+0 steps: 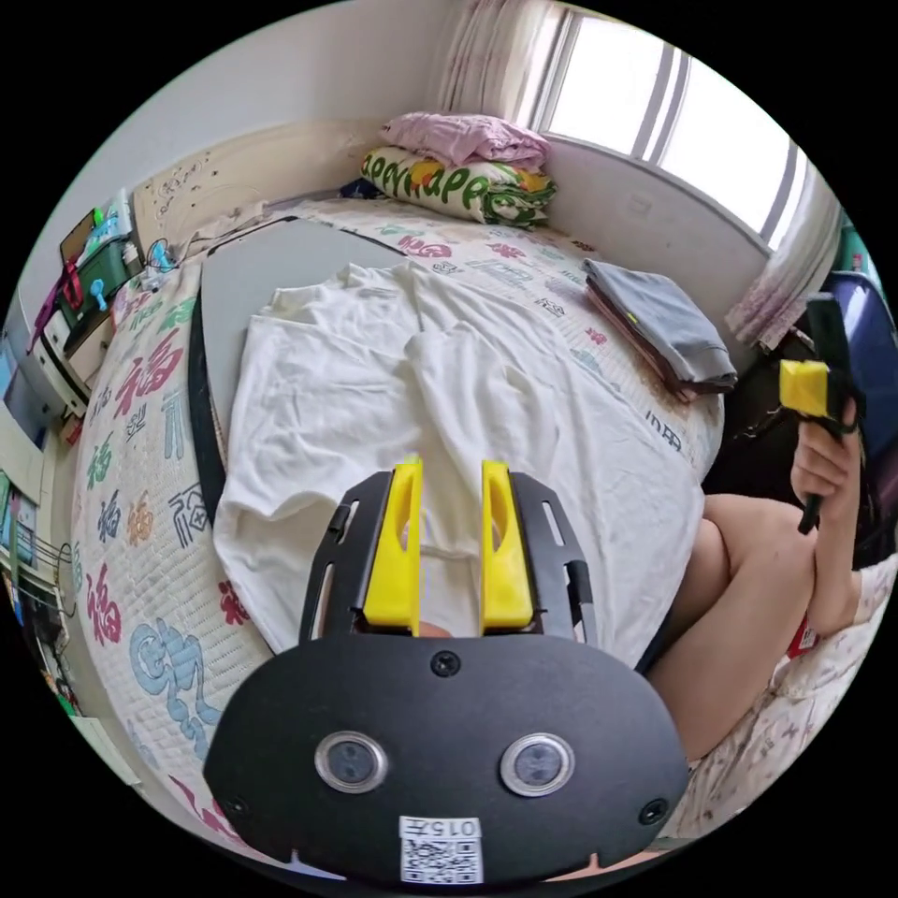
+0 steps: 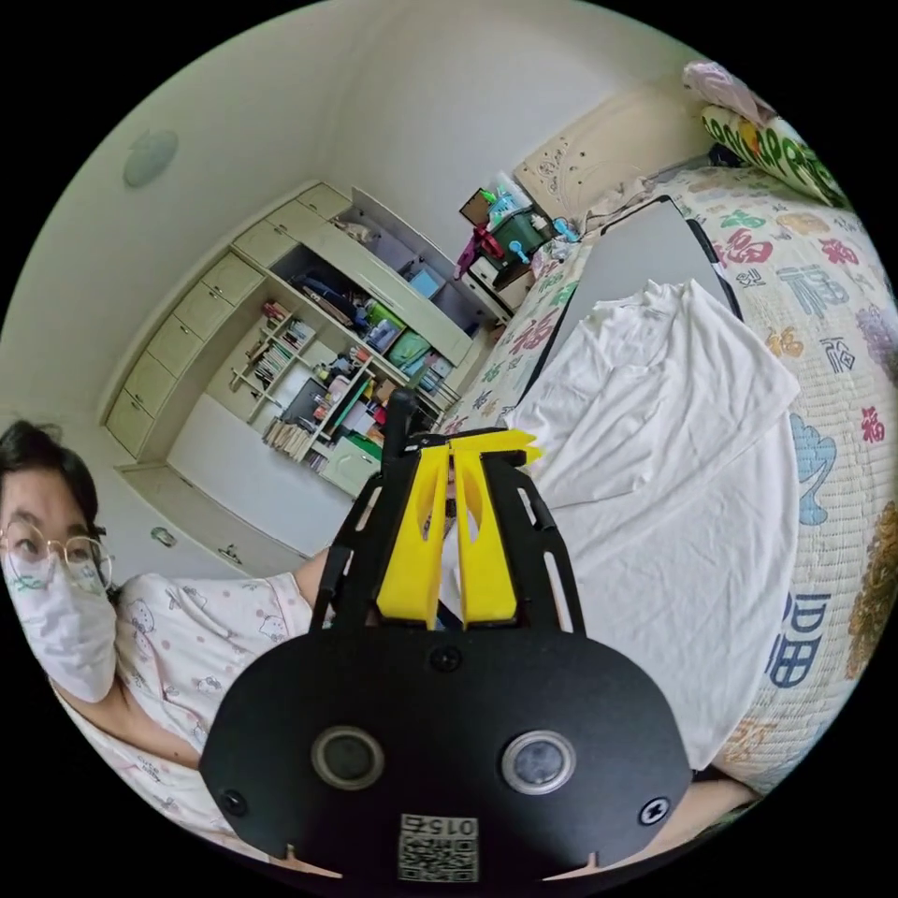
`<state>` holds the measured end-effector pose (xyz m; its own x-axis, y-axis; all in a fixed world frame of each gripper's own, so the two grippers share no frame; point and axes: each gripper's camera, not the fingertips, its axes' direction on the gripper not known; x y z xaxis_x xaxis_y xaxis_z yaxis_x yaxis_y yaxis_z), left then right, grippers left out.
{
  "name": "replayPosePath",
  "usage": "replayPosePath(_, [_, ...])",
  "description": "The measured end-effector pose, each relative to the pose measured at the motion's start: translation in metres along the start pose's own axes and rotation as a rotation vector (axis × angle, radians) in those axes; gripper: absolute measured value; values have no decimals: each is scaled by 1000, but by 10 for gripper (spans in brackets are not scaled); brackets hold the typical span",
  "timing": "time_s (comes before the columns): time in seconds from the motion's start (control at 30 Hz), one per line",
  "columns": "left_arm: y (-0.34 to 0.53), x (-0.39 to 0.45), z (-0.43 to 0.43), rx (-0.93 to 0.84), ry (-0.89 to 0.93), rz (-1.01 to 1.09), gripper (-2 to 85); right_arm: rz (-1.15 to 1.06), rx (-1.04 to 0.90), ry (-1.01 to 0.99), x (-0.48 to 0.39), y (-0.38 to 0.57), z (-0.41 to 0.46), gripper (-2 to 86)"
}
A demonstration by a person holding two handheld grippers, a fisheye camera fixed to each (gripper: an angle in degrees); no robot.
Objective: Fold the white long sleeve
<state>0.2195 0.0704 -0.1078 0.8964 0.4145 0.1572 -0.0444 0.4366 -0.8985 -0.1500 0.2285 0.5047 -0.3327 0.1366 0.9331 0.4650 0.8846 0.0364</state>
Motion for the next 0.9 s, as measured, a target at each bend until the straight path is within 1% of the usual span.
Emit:
replayPosePath(0.1, [-22,-24,19,-32,32,-65,99,40,75,-60,-17,-2,-24,1])
replayPosePath(0.17, [-19,-36,24,1,70,-118,101,68,113,-63,-32,-7,-38,0])
replayPosePath(0.33, [-11,-64,43,16,71,-186,122,98,141,-75,-63,-20,-48,0])
replayPosePath(0.47, [4,-102,63,68,76,-277,140,86,147,-53,-100,-34,-47,6])
replayPosePath(0.57, [14,-123,96,21,84,-303,137,93,150,-40,-120,-43,-43,14])
replayPosePath(0.6, [16,-126,102,14,86,-301,133,99,151,-40,-123,-45,-42,16])
replayPosePath(0.7, [37,-134,117,41,102,-269,57,128,160,-35,-136,-53,-37,29])
replayPosePath(0.73, [48,-134,115,82,135,-259,35,138,166,-31,-142,-55,-36,34])
replayPosePath(0.8, [66,-125,102,157,191,-207,22,149,175,-23,-150,-59,-34,41])
replayPosePath(0.9, [116,-64,70,261,233,46,16,177,209,4,-161,-65,-37,59])
